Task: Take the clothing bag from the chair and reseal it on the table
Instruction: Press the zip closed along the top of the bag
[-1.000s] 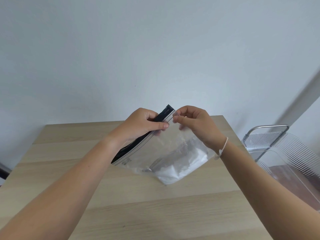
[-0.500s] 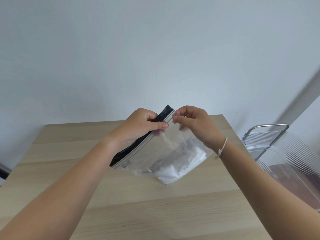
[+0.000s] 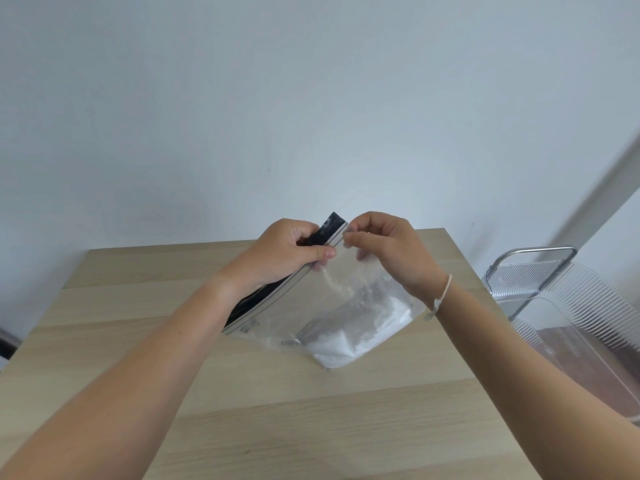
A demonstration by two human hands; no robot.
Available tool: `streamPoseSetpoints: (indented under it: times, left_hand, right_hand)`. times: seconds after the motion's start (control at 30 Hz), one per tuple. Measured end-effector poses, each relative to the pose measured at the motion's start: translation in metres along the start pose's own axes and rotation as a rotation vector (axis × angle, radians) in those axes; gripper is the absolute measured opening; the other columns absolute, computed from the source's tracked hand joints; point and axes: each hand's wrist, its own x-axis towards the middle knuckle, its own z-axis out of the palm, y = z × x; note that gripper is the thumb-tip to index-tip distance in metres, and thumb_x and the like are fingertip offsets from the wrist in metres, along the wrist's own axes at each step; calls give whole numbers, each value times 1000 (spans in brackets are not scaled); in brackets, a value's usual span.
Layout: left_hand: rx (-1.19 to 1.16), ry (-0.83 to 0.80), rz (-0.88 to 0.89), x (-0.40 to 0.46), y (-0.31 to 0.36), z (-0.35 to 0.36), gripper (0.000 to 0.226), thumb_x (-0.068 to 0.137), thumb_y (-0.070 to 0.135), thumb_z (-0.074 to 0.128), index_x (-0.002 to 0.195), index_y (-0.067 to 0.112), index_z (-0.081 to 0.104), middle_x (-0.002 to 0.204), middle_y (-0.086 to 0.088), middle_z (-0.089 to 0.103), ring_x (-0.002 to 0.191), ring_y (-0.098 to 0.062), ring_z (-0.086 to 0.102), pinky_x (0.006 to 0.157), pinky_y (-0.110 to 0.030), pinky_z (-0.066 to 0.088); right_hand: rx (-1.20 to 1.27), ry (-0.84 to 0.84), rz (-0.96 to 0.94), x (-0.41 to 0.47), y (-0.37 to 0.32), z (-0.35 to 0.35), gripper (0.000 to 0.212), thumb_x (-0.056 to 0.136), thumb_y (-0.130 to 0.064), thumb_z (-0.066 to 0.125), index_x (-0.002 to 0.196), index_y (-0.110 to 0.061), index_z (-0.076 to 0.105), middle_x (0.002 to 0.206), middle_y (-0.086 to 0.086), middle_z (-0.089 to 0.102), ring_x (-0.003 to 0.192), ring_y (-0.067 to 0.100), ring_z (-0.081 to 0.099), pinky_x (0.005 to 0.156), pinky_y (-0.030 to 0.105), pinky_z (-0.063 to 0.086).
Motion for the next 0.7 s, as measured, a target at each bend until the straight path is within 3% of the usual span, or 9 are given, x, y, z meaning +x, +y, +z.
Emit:
streamPoseSetpoints:
  times: [0.13, 0.2, 0.33, 0.57, 0.7]
  left_hand:
    - [-21, -13, -20, 0, -2, 0, 5, 79, 16, 69, 75, 14, 70, 63, 2, 69, 62, -11, 63, 74, -28, 52]
    - [-18, -1, -48, 1, -3, 0, 14, 77, 24, 71, 79, 11, 71, 73, -9, 72, 69, -16, 64, 80, -35, 52]
    - [-57, -35, -78, 0, -5, -4, 17, 66, 35, 78, 77, 23, 75, 74, 2, 74, 69, -12, 67, 74, -22, 54]
    - [-43, -32, -97, -2, -11, -6, 5, 72, 24, 76, 72, 28, 75, 66, 9, 72, 62, -8, 66, 64, -14, 52]
    - [-34, -41, -80, -3, -11, -4, 7, 71, 26, 76, 73, 19, 74, 65, 2, 70, 58, -11, 61, 64, -17, 50]
  right_hand:
    - [20, 9, -1, 0, -1, 1, 20, 77, -1, 63, 64, -16, 63, 57, -11, 62, 51, 1, 52, 52, 12, 44]
    - [26, 25, -2, 0, 0, 0, 17, 77, -2, 63, 66, -14, 62, 59, -8, 63, 51, 2, 52, 52, 12, 44]
    - [3, 45, 14, 1, 2, -1, 11, 80, -9, 63, 70, -14, 63, 62, -4, 64, 51, 5, 52, 53, 13, 44]
    - [20, 37, 40, 3, 1, -4, 14, 82, -16, 64, 68, -20, 63, 63, -7, 65, 50, 4, 51, 52, 13, 44]
    - [12, 33, -6, 3, -1, -2, 17, 83, -15, 63, 66, -17, 59, 63, -5, 62, 47, 4, 47, 50, 11, 41]
